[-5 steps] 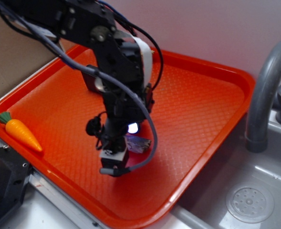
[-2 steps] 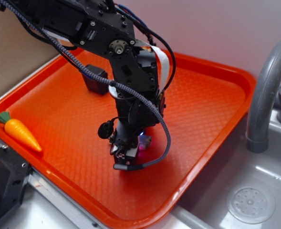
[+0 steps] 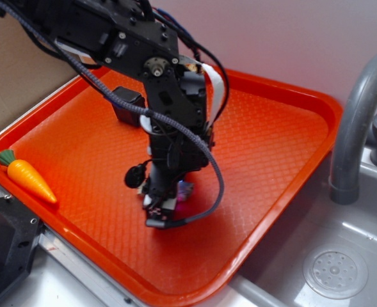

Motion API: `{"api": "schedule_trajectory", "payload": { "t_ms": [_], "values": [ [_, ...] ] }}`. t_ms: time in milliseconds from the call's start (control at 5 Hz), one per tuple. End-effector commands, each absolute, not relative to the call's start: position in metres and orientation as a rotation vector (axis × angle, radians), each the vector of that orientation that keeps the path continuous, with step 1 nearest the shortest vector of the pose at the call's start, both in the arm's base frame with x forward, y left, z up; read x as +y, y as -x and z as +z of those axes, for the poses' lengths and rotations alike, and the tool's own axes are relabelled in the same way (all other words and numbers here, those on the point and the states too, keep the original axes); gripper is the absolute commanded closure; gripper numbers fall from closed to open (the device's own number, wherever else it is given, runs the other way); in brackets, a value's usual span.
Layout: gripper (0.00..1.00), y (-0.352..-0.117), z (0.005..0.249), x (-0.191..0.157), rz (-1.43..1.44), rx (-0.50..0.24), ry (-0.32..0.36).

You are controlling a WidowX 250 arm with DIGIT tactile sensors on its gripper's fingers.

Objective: Grab the wood chip.

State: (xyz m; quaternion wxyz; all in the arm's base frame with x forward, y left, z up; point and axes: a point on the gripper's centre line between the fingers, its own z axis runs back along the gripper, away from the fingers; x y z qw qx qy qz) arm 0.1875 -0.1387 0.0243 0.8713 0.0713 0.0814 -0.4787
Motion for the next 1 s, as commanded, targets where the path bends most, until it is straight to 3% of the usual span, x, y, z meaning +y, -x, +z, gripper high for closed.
{"api": "schedule_trajectory", "payload": {
  "t_ms": [0, 400, 800],
  "values": [
    [1.00, -0.192, 0.130, -0.115, -0.504, 0.054, -0.213],
    [1.00, -0.190, 0.211, -0.085, -0.196, -0.018, -0.198],
    [1.00, -0.182, 0.242, -0.072, -0.043, -0.121, -0.193]
  ]
}}
